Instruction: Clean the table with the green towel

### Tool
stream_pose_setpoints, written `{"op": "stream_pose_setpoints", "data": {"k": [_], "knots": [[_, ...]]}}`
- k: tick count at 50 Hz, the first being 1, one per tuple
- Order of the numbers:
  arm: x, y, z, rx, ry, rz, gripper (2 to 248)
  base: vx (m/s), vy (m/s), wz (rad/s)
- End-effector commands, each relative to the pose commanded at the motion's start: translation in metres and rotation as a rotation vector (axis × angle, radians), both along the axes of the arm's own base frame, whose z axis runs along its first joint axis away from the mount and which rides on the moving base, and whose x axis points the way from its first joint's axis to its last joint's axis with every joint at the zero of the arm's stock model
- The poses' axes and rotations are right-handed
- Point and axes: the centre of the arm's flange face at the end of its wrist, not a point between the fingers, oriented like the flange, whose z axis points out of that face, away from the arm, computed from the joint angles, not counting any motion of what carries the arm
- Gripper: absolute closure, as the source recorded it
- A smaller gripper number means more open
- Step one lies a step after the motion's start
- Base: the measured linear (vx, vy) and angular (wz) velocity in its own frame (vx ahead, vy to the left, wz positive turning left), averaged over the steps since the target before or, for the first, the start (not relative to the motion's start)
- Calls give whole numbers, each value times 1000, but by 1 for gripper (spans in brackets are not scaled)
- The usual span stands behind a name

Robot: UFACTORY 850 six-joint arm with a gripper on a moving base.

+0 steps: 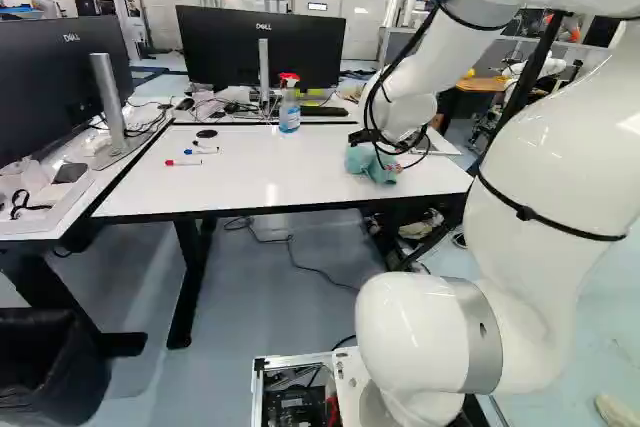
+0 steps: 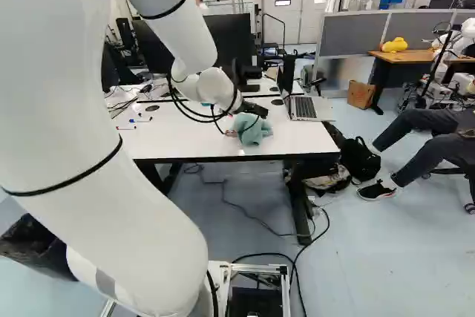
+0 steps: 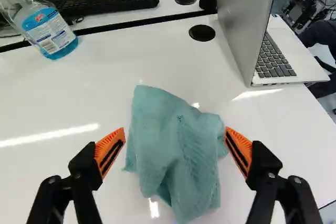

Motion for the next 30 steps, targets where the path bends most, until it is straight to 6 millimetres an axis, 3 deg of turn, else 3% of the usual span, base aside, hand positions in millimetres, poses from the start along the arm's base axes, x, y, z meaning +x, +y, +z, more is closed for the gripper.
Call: {"op": "stream_pose_setpoints", "data": {"k": [30], "knots": [[-30,23,-14,-13,-76,40,3,0,0,0]]}}
